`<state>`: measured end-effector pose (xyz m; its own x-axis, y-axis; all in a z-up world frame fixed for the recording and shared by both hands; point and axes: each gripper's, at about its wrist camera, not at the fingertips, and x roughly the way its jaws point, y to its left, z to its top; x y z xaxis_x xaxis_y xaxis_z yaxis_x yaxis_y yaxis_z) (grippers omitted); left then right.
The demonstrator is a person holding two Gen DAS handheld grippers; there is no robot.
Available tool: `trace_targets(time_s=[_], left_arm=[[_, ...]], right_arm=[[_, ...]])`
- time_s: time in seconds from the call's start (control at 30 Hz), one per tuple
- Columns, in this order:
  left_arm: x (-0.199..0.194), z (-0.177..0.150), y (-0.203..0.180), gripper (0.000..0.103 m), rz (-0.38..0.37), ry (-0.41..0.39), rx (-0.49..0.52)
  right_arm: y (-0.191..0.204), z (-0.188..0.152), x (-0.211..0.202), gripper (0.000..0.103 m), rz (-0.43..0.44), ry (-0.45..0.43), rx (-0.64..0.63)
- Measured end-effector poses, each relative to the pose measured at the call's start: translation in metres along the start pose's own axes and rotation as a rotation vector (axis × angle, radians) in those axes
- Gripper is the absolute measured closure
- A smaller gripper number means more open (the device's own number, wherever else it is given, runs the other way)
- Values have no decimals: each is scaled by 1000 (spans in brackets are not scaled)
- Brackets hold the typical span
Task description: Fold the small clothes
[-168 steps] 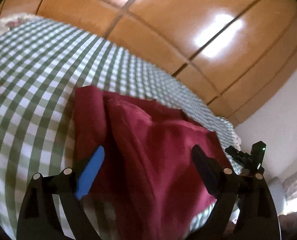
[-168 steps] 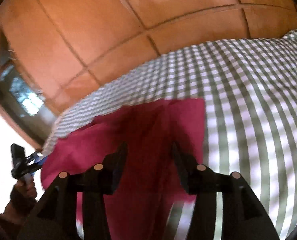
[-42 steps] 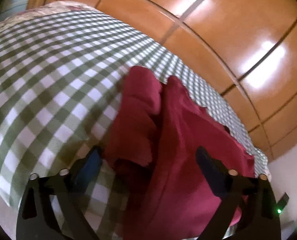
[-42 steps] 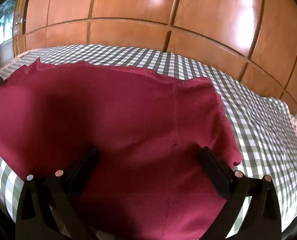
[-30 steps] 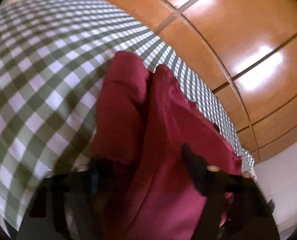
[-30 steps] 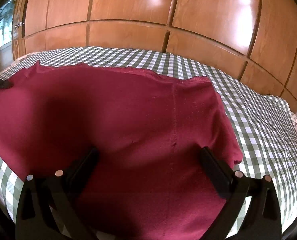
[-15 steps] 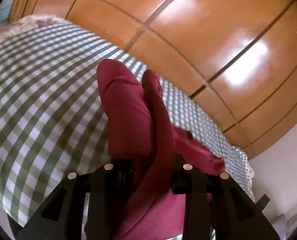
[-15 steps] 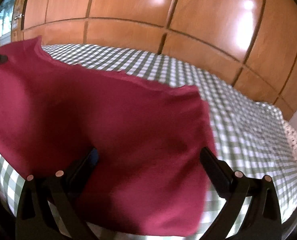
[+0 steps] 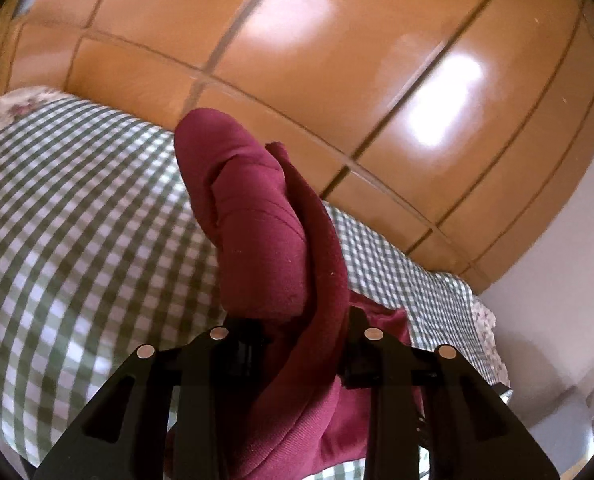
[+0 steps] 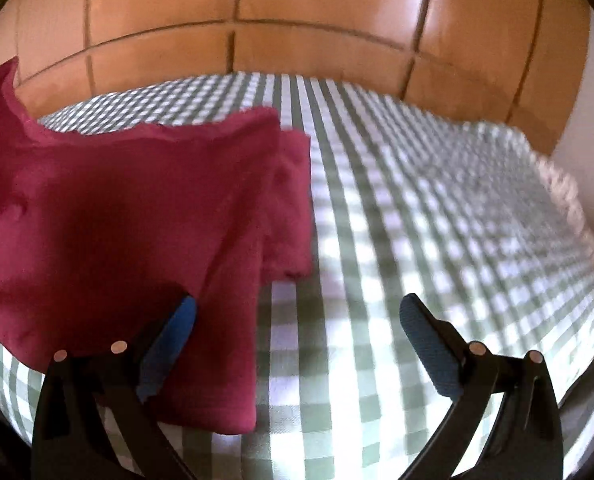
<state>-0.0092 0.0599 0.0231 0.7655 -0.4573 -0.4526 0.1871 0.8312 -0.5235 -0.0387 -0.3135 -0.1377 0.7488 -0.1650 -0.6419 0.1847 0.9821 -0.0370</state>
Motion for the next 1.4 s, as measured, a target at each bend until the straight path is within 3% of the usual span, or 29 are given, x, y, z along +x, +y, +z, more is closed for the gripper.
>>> trace_targets(time_s=[0.27,0.6,0.93,1.23,1.27,1.33,1.4], left_arm=[[21,3,-54,76,-40,14,134],[71,-20,-118,76,-63,90,280],[143,-69,-162,76,-64,235,415],[177,-117,-188,75,-67,338,545],[179,-121,-189,72,-70,354,560],[177,-124,-190,61,-113,372,554],[165,-121,-188,57,-235,388,498]], right_arm=[[-2,-7,4,2,33,-4,33],[-11,-11,8,2,91,-3,106],[-13,-10,8,2,104,-3,107],[-15,-12,10,2,116,-17,108],[-15,-12,10,2,117,-20,108],[-15,-12,10,2,120,-25,108],[-16,-13,10,2,124,-31,109]])
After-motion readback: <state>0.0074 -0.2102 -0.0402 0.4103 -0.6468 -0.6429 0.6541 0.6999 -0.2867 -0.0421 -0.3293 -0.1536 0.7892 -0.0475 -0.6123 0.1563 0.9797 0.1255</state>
